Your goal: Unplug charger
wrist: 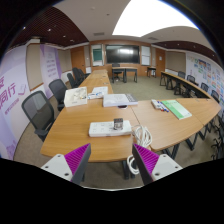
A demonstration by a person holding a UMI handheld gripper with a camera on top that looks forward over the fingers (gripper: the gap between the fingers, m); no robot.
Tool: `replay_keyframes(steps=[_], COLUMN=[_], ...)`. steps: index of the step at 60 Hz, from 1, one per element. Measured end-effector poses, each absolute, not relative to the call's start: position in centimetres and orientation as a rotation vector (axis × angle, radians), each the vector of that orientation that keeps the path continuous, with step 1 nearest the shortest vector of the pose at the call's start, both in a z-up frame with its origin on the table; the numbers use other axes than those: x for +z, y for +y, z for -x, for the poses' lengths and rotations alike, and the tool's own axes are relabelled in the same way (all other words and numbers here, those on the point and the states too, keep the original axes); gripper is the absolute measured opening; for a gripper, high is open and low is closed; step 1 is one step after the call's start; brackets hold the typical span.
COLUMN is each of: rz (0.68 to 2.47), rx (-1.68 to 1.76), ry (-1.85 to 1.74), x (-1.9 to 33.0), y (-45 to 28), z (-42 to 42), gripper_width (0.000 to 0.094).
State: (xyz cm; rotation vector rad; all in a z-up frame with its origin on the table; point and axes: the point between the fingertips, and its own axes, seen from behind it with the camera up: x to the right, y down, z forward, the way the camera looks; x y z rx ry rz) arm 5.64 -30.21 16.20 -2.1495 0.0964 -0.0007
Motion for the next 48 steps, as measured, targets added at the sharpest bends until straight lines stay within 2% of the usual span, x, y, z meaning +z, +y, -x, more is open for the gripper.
replay_keyframes(steps=[4, 13, 24, 27, 30, 35, 38, 44, 48], rz=[2.124, 2.115, 2.165, 2.164, 2.165, 2.151, 2.135, 2.125, 2.145], rx=[-0.033, -0.115, -0.158, -0.166, -0.159, -0.130, -0.137, -0.125, -0.136], ry=[0.104, 0.109, 0.111, 0.111, 0.121, 0.141, 0.149, 0.136, 0.119], x=[15.1, 9.6, 4.6, 3.6, 3.1, 2.5, 2.5, 2.6, 2.6], y=[-25.8, -15.3, -8.3, -7.3, -6.5, -5.8, -5.6, -5.6, -5.7], z=[-7.1, -9.6, -10.7, -10.8, -10.9, -10.9, -11.0, -10.9, -10.9], gripper_width=[0.0859, 0.0859, 0.0829, 0.0780, 0.0690, 0.0389, 0.0378, 0.0276, 0.0245])
